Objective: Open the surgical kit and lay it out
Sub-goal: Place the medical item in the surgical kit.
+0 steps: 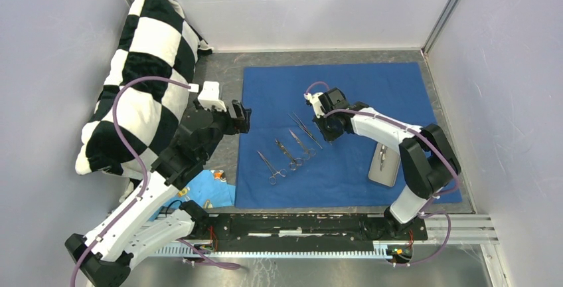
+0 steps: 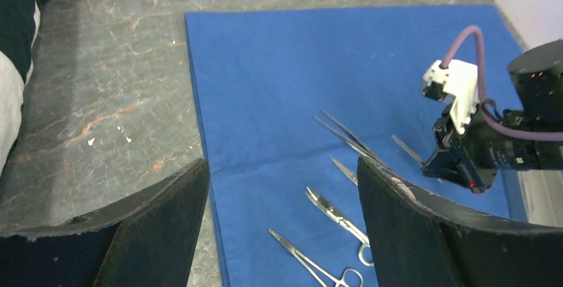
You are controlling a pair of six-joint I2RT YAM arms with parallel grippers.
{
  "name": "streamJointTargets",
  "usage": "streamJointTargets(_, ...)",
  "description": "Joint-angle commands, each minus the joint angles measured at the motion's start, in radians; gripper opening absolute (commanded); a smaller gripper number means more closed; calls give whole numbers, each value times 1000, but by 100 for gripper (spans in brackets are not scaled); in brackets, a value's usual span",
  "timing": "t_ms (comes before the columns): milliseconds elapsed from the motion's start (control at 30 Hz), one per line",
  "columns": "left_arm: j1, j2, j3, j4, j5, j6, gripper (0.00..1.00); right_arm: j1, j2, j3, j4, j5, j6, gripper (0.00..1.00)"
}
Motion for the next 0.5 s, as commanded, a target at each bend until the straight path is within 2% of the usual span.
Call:
streamJointTargets(0, 1, 3, -36, 84, -29, 49, 88, 3, 28, 48, 3, 47, -18, 5)
streamJointTargets(467, 1, 17, -70, 100, 0, 62, 87, 3, 89, 49, 43, 40, -13, 6)
